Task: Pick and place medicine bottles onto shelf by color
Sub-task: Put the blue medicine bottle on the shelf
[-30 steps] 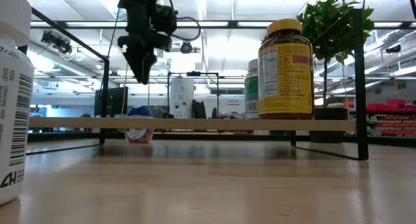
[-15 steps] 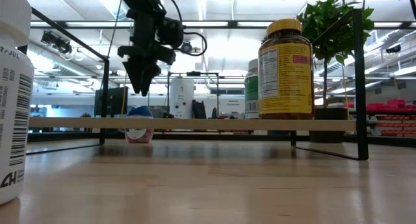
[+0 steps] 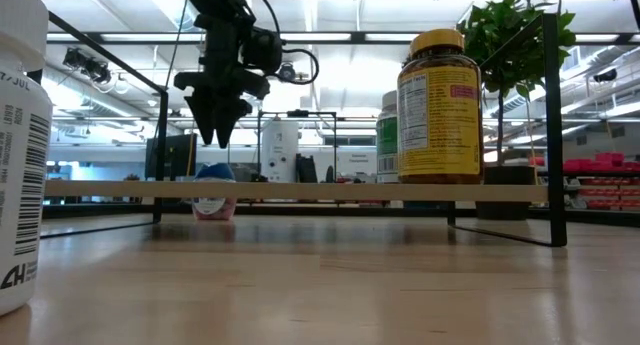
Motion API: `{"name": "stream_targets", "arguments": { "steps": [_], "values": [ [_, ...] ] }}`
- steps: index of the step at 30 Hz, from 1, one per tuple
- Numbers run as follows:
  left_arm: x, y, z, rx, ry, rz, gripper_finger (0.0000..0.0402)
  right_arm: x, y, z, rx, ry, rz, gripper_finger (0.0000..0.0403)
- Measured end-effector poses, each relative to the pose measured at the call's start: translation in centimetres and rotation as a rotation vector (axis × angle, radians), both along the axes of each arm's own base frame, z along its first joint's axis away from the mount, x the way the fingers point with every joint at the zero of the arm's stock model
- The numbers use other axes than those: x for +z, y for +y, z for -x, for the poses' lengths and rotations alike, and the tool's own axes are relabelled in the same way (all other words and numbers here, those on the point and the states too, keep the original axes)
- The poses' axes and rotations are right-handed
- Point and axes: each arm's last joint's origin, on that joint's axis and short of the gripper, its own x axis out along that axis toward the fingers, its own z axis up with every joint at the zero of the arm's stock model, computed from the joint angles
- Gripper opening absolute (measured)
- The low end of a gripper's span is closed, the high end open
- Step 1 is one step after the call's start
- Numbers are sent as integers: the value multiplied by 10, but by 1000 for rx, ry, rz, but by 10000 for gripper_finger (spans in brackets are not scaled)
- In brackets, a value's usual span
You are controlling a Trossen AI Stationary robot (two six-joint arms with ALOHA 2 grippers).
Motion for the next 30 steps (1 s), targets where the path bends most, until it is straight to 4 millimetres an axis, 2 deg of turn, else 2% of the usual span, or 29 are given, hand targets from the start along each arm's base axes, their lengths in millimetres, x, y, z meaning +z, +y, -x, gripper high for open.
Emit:
{"name": "stream_targets", "arguments": {
  "steps": [8,30],
  "values": [
    [-24,6,-11,61,72,3,268,0,0,0,-8,-7,-9,316],
    [-60,0,-31,20,150,49,261,0,0,1,-17,-6,-15,316]
  ]
}}
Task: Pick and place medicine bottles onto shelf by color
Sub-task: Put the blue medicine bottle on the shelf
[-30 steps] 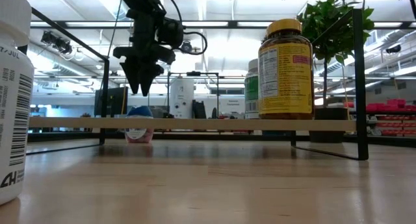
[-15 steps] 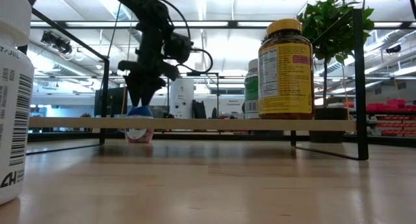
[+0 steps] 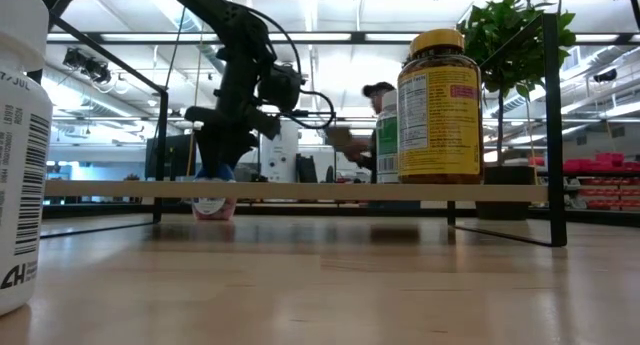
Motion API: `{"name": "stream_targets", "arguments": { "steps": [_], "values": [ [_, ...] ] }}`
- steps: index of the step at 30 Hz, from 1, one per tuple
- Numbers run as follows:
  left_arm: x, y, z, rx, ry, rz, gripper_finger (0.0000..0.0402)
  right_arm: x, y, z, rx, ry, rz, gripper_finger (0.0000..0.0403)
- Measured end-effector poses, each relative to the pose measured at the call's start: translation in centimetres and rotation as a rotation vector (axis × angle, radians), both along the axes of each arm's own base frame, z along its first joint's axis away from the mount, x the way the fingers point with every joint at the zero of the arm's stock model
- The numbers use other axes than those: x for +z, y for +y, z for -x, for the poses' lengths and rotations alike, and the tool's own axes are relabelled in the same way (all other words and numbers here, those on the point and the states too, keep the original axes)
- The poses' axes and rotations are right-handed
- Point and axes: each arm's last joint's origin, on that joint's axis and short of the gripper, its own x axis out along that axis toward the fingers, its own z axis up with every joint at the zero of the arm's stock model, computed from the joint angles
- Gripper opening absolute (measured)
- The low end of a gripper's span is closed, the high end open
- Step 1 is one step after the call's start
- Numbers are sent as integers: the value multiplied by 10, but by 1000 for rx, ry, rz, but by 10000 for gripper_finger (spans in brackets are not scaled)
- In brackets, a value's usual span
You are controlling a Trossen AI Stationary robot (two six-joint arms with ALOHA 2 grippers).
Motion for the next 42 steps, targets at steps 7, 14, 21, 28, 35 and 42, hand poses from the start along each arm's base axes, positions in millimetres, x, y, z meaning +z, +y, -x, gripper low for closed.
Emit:
{"name": "stream_targets", "arguments": {
  "steps": [7,14,21,28,35,42],
  "values": [
    [-2,0,-1,0,2,1,242,0,0,0,-7,-5,4,316],
    [-2,1,-1,0,0,0,224,0,0,0,-5,-3,9,316],
    [-2,0,-1,39,1,-4,190,0,0,0,-4,-1,11,316],
    [1,-8,-3,69,12,-4,189,2,0,6,8,19,2,316],
    [30,-17,-12,98,-9,-19,188,16,-3,26,2,11,-3,316],
    [90,-34,-38,140,-213,-12,193,14,-13,49,-18,180,57,316]
  ]
}}
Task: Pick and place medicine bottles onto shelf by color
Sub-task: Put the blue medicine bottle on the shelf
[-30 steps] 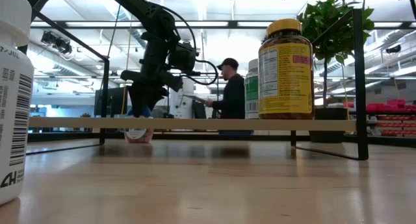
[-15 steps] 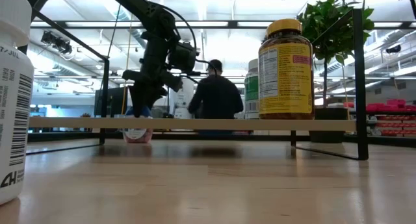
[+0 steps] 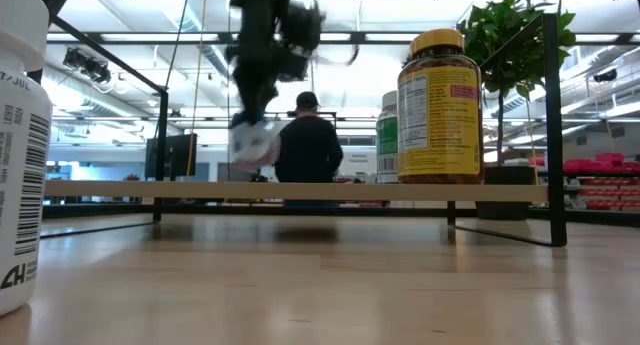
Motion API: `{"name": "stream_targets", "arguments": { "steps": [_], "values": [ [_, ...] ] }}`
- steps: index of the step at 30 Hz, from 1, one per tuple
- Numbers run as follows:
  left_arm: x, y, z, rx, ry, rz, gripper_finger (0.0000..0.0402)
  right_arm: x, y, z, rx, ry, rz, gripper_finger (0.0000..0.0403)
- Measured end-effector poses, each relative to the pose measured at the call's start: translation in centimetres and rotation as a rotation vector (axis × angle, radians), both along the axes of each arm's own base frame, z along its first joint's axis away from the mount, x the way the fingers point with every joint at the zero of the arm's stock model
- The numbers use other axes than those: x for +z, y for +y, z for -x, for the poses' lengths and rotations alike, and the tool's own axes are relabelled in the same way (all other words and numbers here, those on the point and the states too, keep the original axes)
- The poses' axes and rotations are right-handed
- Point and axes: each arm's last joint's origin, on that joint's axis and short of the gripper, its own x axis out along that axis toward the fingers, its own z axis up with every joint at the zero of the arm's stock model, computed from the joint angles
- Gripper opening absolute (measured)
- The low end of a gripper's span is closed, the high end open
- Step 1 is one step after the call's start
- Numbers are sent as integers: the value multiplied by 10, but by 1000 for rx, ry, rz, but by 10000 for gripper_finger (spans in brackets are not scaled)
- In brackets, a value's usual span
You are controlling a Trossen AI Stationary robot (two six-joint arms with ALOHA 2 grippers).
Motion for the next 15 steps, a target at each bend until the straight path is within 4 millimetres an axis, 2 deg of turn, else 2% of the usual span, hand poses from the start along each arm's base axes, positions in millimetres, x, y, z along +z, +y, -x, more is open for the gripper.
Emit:
{"name": "stream_targets", "arguments": {
  "steps": [4,7,10,15],
  "values": [
    [40,-20,-14,-17,-171,27,188,7,-2,6,34,-2,11,316],
    [60,-41,-22,-40,-257,52,188,16,-7,16,35,-30,11,316],
    [69,-62,-26,-70,-276,64,196,25,-11,27,24,-75,4,316],
    [63,-97,-33,-140,-259,57,196,42,-20,49,16,-146,-17,310]
  ]
}}
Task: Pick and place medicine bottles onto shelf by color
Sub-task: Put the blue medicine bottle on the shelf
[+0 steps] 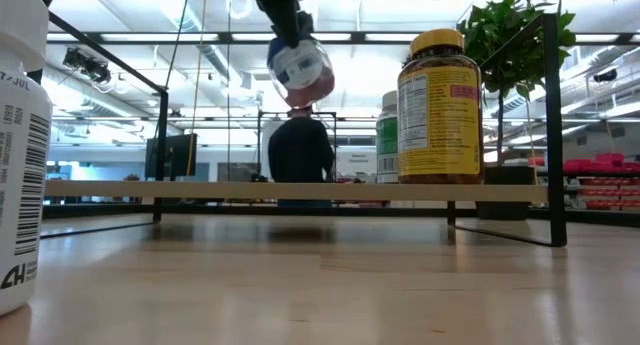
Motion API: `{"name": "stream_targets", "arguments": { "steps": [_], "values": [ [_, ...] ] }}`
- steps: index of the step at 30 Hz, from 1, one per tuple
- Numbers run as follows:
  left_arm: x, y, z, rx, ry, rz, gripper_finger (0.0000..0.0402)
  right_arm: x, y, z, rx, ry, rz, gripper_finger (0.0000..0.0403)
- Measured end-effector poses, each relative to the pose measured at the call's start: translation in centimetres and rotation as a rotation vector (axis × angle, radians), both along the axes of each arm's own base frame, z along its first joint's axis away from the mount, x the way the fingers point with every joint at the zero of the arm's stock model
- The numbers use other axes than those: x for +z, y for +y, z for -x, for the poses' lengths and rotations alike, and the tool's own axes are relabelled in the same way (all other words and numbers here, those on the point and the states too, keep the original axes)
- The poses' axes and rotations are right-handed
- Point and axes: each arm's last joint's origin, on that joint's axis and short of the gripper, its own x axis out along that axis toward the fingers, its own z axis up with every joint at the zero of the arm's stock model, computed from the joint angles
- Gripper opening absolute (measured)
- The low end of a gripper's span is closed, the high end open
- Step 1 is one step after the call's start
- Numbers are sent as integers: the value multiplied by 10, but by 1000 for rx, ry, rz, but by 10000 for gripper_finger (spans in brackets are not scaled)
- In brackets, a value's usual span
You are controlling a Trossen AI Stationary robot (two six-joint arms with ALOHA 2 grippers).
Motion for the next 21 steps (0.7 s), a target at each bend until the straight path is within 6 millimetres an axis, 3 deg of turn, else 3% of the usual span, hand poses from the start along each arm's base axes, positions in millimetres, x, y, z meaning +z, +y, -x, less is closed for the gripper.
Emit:
{"name": "stream_targets", "arguments": {
  "steps": [7,15,21],
  "values": [
    [-16,-17,-13,30,-29,-16,206,13,-9,19,4,-48,-8,298],
    [-56,-15,-31,40,97,-11,200,14,-8,20,17,-43,-12,294],
    [-74,-19,-39,45,150,-4,212,13,-6,21,28,-42,-26,293]
  ]
}}
